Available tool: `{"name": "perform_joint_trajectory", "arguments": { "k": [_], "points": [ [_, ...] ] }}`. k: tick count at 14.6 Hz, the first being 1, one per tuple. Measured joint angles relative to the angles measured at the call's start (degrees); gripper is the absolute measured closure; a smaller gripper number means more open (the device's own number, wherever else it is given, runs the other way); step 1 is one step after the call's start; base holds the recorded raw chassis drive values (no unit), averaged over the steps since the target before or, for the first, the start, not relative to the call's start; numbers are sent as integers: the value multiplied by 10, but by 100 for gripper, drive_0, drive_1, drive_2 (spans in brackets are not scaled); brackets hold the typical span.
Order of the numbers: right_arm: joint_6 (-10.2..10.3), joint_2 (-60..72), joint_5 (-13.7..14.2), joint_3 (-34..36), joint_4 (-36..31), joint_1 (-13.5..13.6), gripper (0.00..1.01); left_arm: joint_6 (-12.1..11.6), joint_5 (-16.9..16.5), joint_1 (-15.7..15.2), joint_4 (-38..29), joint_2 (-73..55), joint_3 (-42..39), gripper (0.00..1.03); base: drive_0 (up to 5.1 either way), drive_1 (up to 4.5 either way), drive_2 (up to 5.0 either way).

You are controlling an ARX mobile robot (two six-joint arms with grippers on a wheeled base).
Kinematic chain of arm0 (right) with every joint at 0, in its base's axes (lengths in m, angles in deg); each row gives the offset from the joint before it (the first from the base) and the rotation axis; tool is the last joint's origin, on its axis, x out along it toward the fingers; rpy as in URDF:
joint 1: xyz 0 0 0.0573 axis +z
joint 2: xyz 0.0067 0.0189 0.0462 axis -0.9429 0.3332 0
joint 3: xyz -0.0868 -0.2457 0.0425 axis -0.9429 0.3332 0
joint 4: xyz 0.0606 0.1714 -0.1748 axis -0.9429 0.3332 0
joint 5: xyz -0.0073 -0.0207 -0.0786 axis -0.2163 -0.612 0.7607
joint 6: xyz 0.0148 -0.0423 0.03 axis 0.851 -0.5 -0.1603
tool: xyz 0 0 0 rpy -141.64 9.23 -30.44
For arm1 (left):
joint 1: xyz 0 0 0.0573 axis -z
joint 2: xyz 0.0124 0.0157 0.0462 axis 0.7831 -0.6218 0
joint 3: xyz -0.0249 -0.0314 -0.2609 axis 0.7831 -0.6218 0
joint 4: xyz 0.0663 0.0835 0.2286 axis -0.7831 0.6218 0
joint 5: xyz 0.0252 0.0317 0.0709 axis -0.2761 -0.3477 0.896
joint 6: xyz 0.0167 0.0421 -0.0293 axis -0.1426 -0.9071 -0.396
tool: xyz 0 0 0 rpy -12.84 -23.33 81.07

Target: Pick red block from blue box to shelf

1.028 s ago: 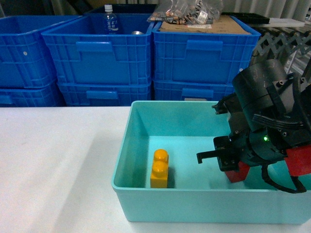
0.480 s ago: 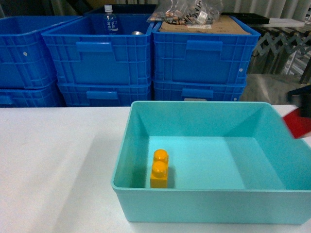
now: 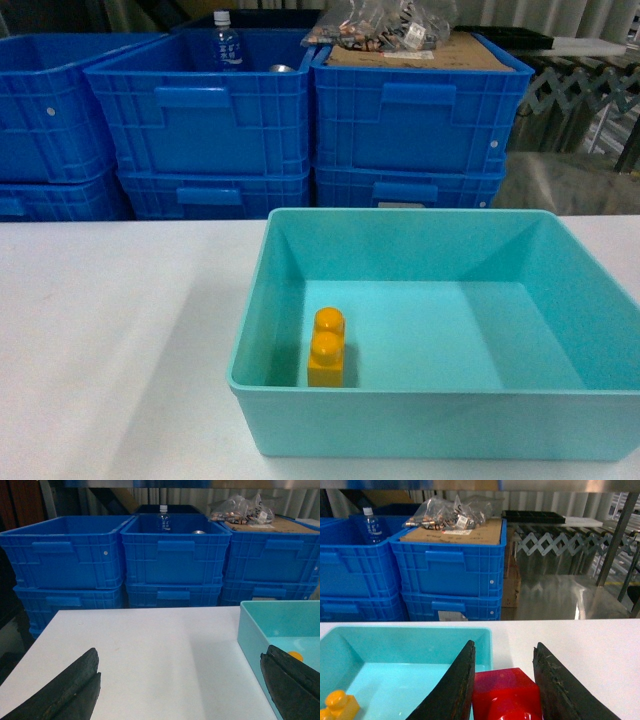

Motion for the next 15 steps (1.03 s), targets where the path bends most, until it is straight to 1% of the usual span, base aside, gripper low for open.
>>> {"name": "perform_joint_trajectory", "arguments": {
  "k": [2, 3, 5, 6, 7, 8, 10, 11, 12, 15],
  "points": [
    [0, -47, -18, 30, 11, -15, 72, 0, 0, 0, 0, 0, 0, 5, 0, 0, 0],
    [-1, -71, -27, 51, 28, -23, 72, 0, 0, 0, 0, 0, 0, 5, 0, 0, 0],
    [-1, -93, -59, 61, 39, -48, 72, 0, 0, 0, 0, 0, 0, 5, 0, 0, 0],
    [-2, -118, -68, 68, 48, -74, 72, 0, 1, 0, 0, 0, 0, 5, 0, 0, 0],
    [-2, -141, -73, 76, 61, -77, 72, 0, 0, 0, 0, 0, 0, 5, 0, 0, 0],
    [-2, -161, -77, 84, 77, -73, 72, 0, 0, 0, 0, 0, 0, 5, 0, 0, 0],
    [-2, -200, -77, 96, 106, -73, 72, 0, 0, 0, 0, 0, 0, 5, 0, 0, 0],
    [-3, -219, -77, 101, 111, -73, 72, 0, 0, 0, 0, 0, 0, 5, 0, 0, 0],
    [-4, -222, -77, 116, 90, -73, 72, 0, 0, 0, 0, 0, 0, 5, 0, 0, 0],
    [-4, -282, -77, 116, 153, -73, 73, 0, 0, 0, 0, 0, 0, 5, 0, 0, 0]
  ]
}}
